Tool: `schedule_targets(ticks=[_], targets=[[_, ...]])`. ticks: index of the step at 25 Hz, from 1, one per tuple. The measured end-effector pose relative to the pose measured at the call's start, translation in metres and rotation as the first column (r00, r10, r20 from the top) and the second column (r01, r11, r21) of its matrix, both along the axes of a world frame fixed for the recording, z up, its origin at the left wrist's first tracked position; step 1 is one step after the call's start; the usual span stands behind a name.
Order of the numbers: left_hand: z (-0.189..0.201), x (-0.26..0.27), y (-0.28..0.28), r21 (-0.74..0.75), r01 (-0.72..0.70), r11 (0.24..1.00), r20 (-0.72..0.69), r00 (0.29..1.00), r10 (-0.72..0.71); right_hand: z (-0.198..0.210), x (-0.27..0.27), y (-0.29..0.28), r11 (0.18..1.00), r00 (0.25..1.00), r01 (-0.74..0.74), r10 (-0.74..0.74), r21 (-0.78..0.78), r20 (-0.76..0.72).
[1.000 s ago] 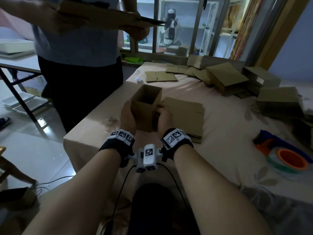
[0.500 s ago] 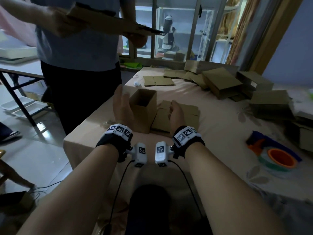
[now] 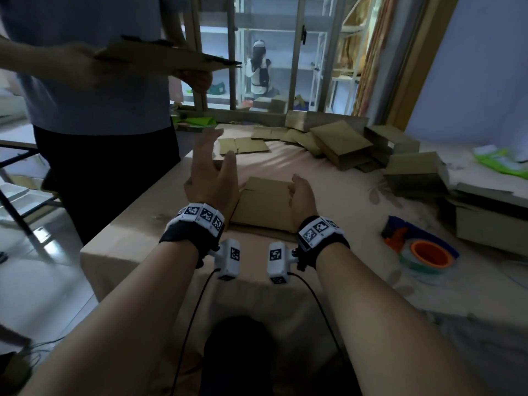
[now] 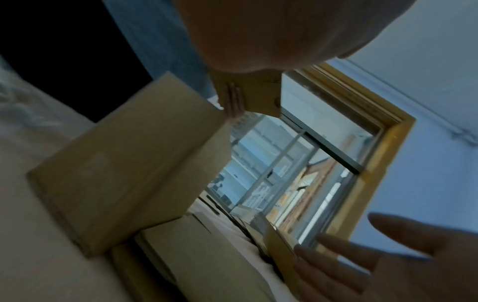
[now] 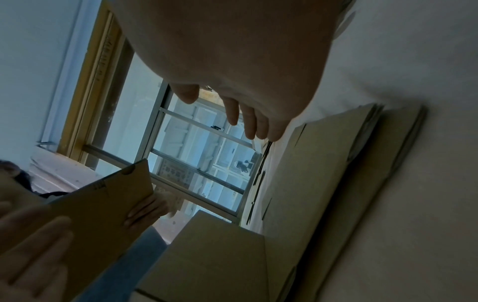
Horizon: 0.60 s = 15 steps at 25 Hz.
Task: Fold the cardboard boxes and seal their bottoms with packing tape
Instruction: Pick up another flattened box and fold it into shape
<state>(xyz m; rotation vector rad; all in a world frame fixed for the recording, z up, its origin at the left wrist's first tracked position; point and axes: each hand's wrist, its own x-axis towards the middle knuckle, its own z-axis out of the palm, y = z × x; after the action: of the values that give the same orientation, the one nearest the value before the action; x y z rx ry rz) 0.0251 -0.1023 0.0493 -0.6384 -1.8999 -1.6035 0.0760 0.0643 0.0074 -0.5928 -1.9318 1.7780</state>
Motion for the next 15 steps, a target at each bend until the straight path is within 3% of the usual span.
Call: schedule_targets(ticks=[3,5,7,9,11,13,15], targets=[[-0.007,0.006,0.021,-0.303,0.065,0.951,-0.279,0.948,-0.154,-0.004,0.004,0.018,0.997,0.997,0.076,-0.076,0.029,-0.008],[-0.011,0.008,0.033,-0.430,0.115,0.895,-0.266,0.932,-0.247,-0.007,0.009,0.029,0.995,0.995,0.103,-0.103,0.000,0.001],[-0.015,0.012,0.045,-0.470,0.136,0.872,-0.126,0.967,-0.219,-0.011,0.013,0.038,0.993,0.993,0.115,-0.115,-0.008,0.020],[-0.017,0.013,0.056,-0.550,0.177,0.816,0.117,0.984,-0.135,-0.014,0.014,0.048,0.992,0.992,0.123,-0.122,-0.012,0.036],[-0.020,0.009,0.065,-0.625,0.268,0.734,0.360,0.932,-0.034,-0.018,0.016,0.053,0.988,0.989,0.140,-0.137,-0.059,0.051],[-0.027,0.003,0.071,-0.698,0.318,0.641,0.462,0.884,0.065,-0.022,0.018,0.055,0.982,0.985,0.159,-0.151,-0.100,0.080],[-0.038,-0.001,0.075,-0.748,0.317,0.583,0.469,0.874,0.127,-0.027,0.020,0.056,0.980,0.984,0.158,-0.147,-0.120,0.100]])
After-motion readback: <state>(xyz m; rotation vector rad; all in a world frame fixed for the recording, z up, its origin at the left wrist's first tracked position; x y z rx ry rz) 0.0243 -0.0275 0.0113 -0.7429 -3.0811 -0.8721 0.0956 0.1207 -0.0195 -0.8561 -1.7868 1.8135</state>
